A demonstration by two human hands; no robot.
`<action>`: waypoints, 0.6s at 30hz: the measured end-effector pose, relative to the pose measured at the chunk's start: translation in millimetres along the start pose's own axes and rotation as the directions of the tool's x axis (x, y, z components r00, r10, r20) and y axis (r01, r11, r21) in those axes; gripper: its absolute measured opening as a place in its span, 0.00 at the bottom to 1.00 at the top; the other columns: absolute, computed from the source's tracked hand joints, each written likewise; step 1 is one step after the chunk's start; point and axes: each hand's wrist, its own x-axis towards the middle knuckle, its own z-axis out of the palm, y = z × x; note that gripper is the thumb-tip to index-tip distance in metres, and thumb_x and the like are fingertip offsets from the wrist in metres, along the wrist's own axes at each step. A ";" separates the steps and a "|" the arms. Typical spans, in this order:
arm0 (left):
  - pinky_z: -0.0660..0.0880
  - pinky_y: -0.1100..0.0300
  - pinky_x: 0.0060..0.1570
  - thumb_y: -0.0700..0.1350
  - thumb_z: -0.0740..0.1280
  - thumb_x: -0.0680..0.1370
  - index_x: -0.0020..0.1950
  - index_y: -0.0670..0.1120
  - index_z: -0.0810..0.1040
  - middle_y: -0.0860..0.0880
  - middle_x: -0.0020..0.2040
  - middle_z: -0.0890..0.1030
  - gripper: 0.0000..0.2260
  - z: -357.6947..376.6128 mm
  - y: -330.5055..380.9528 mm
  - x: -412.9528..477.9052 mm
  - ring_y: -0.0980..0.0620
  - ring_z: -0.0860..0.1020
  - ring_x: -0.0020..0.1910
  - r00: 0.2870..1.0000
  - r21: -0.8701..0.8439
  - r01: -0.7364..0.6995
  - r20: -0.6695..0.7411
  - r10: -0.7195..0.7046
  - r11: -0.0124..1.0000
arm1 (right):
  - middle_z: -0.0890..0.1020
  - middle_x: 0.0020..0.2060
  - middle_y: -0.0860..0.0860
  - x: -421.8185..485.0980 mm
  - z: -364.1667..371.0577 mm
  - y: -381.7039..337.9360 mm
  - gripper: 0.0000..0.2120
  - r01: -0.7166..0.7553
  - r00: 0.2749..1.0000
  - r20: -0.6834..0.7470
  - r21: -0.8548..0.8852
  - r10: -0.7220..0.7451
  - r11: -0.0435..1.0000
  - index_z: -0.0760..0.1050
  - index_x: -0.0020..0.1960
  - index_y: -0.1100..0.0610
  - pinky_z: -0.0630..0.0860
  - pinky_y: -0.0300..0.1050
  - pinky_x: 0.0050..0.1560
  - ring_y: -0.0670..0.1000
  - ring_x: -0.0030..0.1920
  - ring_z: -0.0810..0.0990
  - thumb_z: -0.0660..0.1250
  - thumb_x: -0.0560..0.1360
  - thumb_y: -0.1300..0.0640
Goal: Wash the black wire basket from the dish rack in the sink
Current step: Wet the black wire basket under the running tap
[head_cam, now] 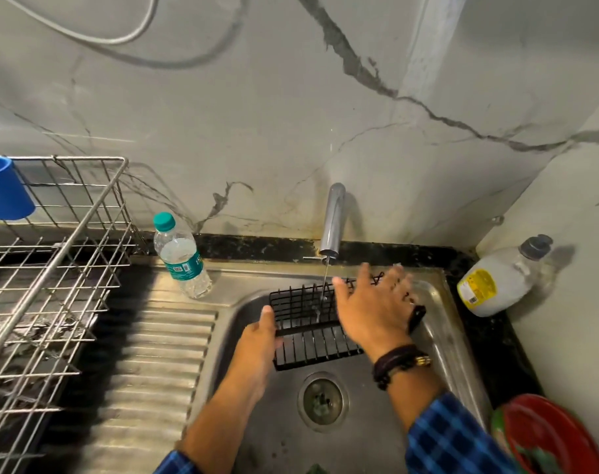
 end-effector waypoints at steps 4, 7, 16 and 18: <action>0.77 0.54 0.45 0.53 0.54 0.86 0.56 0.42 0.81 0.40 0.53 0.84 0.20 16.2 1.2 -14.7 0.40 0.81 0.57 0.999 -0.008 -0.001 0.047 0.002 1.000 | 0.50 0.80 0.58 -29.1 27.8 -45.5 0.31 0.434 0.899 0.076 -0.041 -0.430 0.900 0.50 0.80 0.48 0.39 0.71 0.74 0.61 0.80 0.43 0.41 0.81 0.36; 0.77 0.49 0.52 0.52 0.55 0.86 0.52 0.44 0.83 0.42 0.52 0.86 0.19 9.4 -10.3 -13.3 0.42 0.82 0.56 0.996 -0.097 0.012 0.091 -0.004 0.995 | 0.58 0.80 0.51 -32.1 36.0 -34.2 0.24 0.606 0.795 0.029 -0.086 -0.606 0.790 0.53 0.79 0.40 0.43 0.67 0.76 0.53 0.80 0.51 0.42 0.83 0.40; 0.73 0.43 0.66 0.73 0.60 0.72 0.59 0.49 0.83 0.50 0.56 0.85 0.32 -34.7 -15.6 -4.7 0.48 0.82 0.59 0.997 0.079 -0.066 -0.041 0.069 0.995 | 0.81 0.60 0.55 6.5 2.7 71.8 0.45 -0.050 0.996 0.089 0.343 0.020 0.938 0.76 0.63 0.50 0.71 0.55 0.67 0.57 0.61 0.78 0.37 0.70 0.21; 0.74 0.47 0.64 0.62 0.54 0.82 0.57 0.49 0.82 0.51 0.57 0.84 0.23 -22.6 10.5 -32.3 0.49 0.80 0.59 0.962 0.348 -0.247 -0.021 0.271 0.904 | 0.80 0.60 0.58 0.9 10.2 53.4 0.45 -0.157 0.988 0.079 0.538 0.136 0.828 0.76 0.62 0.54 0.73 0.56 0.65 0.59 0.59 0.78 0.42 0.71 0.21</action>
